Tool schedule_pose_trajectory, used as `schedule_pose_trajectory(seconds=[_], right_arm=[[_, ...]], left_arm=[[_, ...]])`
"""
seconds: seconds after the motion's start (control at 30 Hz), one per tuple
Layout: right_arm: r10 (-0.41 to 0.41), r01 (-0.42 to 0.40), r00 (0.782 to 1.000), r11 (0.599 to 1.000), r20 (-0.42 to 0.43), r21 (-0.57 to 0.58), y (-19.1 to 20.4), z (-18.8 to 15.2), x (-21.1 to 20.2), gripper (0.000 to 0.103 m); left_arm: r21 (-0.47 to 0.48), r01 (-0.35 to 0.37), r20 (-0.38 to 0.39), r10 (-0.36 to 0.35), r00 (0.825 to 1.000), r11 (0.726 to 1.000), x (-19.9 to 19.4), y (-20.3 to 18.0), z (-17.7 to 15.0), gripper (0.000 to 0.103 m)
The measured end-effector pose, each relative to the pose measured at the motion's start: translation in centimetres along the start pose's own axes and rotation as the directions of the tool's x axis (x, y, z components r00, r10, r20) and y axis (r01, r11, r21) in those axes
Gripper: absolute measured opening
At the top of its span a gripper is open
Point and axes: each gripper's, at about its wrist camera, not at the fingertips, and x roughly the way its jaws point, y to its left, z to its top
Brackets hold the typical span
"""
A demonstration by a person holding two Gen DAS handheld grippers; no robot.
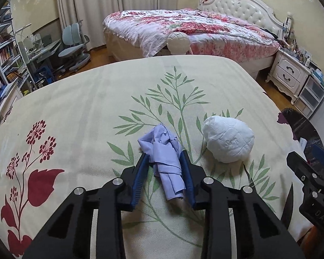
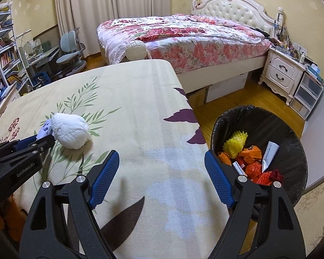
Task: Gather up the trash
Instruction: 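Grasp the lavender cloth with the left gripper while the right gripper grasps the white paper ball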
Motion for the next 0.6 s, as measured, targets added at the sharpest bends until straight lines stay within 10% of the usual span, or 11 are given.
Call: schedule_pose_trajectory(seconds=[0.6], right_arm=[[0.107,-0.106,0.994,0.99,0.01,-0.093,6.7,1.3,-0.2,0.079]], left_arm=[[-0.075,-0.105,0.011,0.106,0.994,0.992,-2.0,7.8,-2.4,0.033]])
